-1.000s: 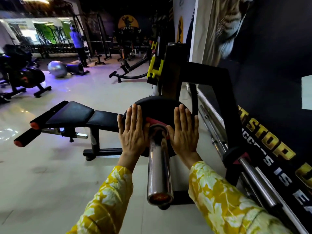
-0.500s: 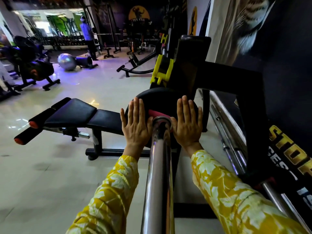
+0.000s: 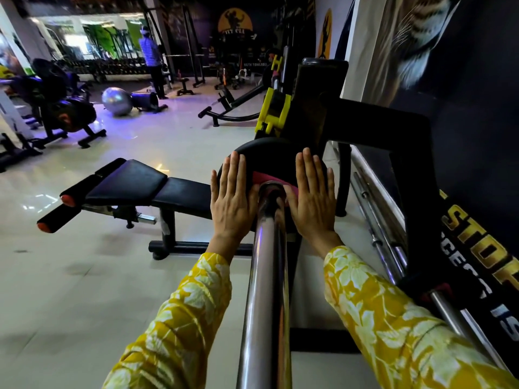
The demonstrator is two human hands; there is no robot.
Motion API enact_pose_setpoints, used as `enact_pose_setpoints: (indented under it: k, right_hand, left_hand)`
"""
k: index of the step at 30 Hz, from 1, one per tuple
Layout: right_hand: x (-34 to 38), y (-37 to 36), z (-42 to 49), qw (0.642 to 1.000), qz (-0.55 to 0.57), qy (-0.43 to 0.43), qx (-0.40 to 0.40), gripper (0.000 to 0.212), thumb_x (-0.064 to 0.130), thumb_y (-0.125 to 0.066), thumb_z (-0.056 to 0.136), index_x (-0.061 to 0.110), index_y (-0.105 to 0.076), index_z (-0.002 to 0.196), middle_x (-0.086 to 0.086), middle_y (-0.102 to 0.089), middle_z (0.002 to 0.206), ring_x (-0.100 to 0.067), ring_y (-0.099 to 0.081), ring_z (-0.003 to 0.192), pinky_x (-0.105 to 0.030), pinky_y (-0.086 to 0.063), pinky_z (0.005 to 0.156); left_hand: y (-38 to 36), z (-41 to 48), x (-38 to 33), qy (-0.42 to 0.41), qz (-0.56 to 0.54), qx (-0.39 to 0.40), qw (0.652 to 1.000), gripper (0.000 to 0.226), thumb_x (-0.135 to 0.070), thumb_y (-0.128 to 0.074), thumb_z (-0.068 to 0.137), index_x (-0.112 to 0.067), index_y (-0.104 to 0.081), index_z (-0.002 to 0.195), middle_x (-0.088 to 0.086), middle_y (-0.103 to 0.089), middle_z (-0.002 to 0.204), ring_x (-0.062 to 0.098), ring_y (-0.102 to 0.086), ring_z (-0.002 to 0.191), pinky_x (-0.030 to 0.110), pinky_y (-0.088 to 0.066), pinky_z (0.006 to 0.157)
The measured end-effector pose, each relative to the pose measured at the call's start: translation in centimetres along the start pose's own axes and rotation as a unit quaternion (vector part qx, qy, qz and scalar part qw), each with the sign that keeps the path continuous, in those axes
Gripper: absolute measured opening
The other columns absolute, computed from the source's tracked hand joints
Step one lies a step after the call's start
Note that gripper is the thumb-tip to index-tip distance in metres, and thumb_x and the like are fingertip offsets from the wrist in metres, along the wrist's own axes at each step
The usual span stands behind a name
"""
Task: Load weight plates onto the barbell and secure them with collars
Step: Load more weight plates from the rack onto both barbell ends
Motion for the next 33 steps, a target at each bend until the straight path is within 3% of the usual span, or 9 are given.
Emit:
enact_pose_setpoints:
  k: [3, 8, 12, 15, 18, 23, 26, 33]
  right_hand:
    - [0.8, 2.3, -1.7, 0.997, 0.061, -0.025, 0.04, 0.056, 0.037, -0.029, 0.095, 0.009, -0.025, 0.143, -0.012, -0.031, 0.15, -0.02, -0.017, 0.139, -0.041, -0.014, 0.114]
    - [3.2, 7.6, -6.5, 0.991, 0.1, -0.035, 0.083, 0.056, 0.038, -0.026, 0.094, 0.011, -0.023, 0.143, -0.007, -0.025, 0.151, -0.018, -0.014, 0.139, -0.041, -0.012, 0.114]
    - [4.6, 12.2, -10.8, 0.984, 0.135, -0.056, 0.101, 0.054, 0.039, -0.024, 0.094, 0.014, -0.015, 0.142, 0.001, -0.014, 0.15, -0.016, -0.011, 0.141, -0.037, -0.006, 0.116]
    - [5.5, 15.7, -13.7, 0.979, 0.156, -0.088, 0.101, 0.056, 0.039, -0.025, 0.094, 0.012, -0.023, 0.143, -0.004, -0.022, 0.152, -0.016, -0.012, 0.141, -0.029, 0.002, 0.116]
    - [7.0, 19.1, -16.7, 0.978, 0.163, -0.093, 0.094, 0.052, 0.034, -0.028, 0.095, 0.008, -0.032, 0.14, -0.011, -0.032, 0.149, -0.019, -0.018, 0.139, -0.033, -0.006, 0.116]
    - [8.5, 22.3, -20.5, 0.965, 0.208, -0.106, 0.118, 0.052, 0.034, -0.026, 0.095, 0.011, -0.025, 0.141, -0.004, -0.023, 0.15, -0.017, -0.015, 0.14, -0.036, -0.009, 0.116]
    - [8.6, 24.1, -22.6, 0.961, 0.22, -0.105, 0.127, 0.049, 0.028, -0.035, 0.096, 0.01, -0.027, 0.141, -0.008, -0.028, 0.15, -0.017, -0.016, 0.139, -0.038, -0.01, 0.116]
    - [3.9, 28.7, -30.0, 0.95, 0.211, -0.145, 0.178, 0.049, 0.026, -0.038, 0.095, 0.01, -0.03, 0.141, -0.009, -0.029, 0.15, -0.016, -0.015, 0.14, -0.037, -0.011, 0.116]
  left_hand:
    - [2.3, -1.2, -1.2, -0.014, -0.021, 0.023, 0.999, 0.05, -0.028, -0.039, 0.094, 0.001, -0.041, 0.135, 0.019, -0.043, 0.141, 0.026, -0.032, 0.134, 0.036, -0.015, 0.114]
    - [7.6, -4.8, -2.8, 0.011, -0.057, 0.064, 0.996, 0.049, -0.028, -0.039, 0.094, 0.002, -0.044, 0.133, 0.018, -0.046, 0.139, 0.032, -0.041, 0.131, 0.048, -0.03, 0.109]
    - [12.5, -8.1, -4.0, 0.029, -0.1, 0.083, 0.991, 0.05, -0.027, -0.037, 0.093, 0.002, -0.043, 0.134, 0.019, -0.046, 0.139, 0.031, -0.039, 0.132, 0.05, -0.028, 0.11]
    - [16.1, -11.1, -4.8, 0.044, -0.118, 0.084, 0.988, 0.049, -0.026, -0.037, 0.093, 0.003, -0.043, 0.133, 0.019, -0.047, 0.138, 0.03, -0.038, 0.132, 0.051, -0.03, 0.109]
    - [19.4, -14.2, -5.9, 0.062, -0.135, 0.095, 0.984, 0.049, -0.026, -0.034, 0.095, 0.002, -0.041, 0.134, 0.019, -0.044, 0.14, 0.029, -0.036, 0.133, 0.051, -0.03, 0.109]
    - [23.6, -18.5, -8.1, 0.068, -0.144, 0.09, 0.983, 0.047, -0.028, -0.033, 0.097, 0.001, -0.042, 0.134, 0.02, -0.046, 0.139, 0.026, -0.038, 0.132, 0.047, -0.028, 0.11]
    - [25.6, -20.5, -10.1, 0.066, -0.146, 0.092, 0.983, 0.051, -0.034, -0.028, 0.099, 0.001, -0.042, 0.134, 0.02, -0.047, 0.138, 0.024, -0.036, 0.132, 0.045, -0.028, 0.111]
    - [26.4, -26.8, -17.0, 0.072, -0.179, 0.176, 0.965, 0.049, -0.03, -0.034, 0.097, 0.0, -0.043, 0.134, 0.018, -0.045, 0.14, 0.025, -0.035, 0.134, 0.045, -0.028, 0.111]
Point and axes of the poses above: each hand's wrist, its own z-axis towards the middle knuckle, its own y-axis out of the back of the hand, x = y × z, the point moved 9 cm from there along z, towards the middle knuckle
